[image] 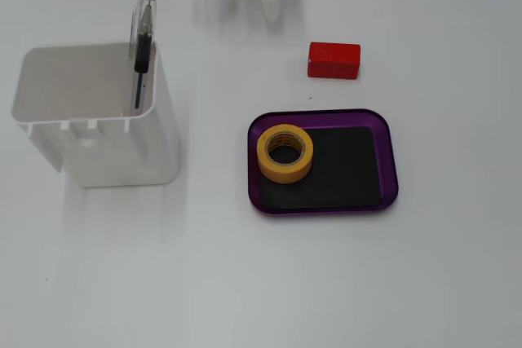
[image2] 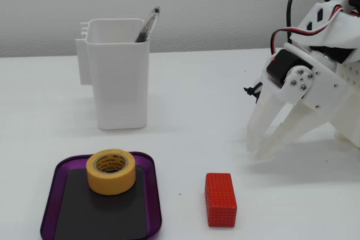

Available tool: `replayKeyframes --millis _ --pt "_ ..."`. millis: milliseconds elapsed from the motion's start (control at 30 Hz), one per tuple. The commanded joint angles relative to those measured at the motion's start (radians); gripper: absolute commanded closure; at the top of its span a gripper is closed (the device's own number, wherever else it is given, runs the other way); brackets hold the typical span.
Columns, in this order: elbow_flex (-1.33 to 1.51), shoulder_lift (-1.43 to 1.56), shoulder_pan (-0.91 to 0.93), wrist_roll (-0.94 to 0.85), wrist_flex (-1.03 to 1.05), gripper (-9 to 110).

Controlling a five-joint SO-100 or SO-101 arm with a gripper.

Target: Pick up the cube and place it in the box.

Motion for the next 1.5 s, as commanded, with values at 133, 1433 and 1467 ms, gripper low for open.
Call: replayKeyframes --millis 133,1433,1467 --pt "0.003 0.069 -0.011 -0.006 -0.008 102" --pt "-0.609 -0.764 -0.012 -0.091 -0.120 88" --pt "-0.680 -0.856 -0.029 -0.072 -0.118 86"
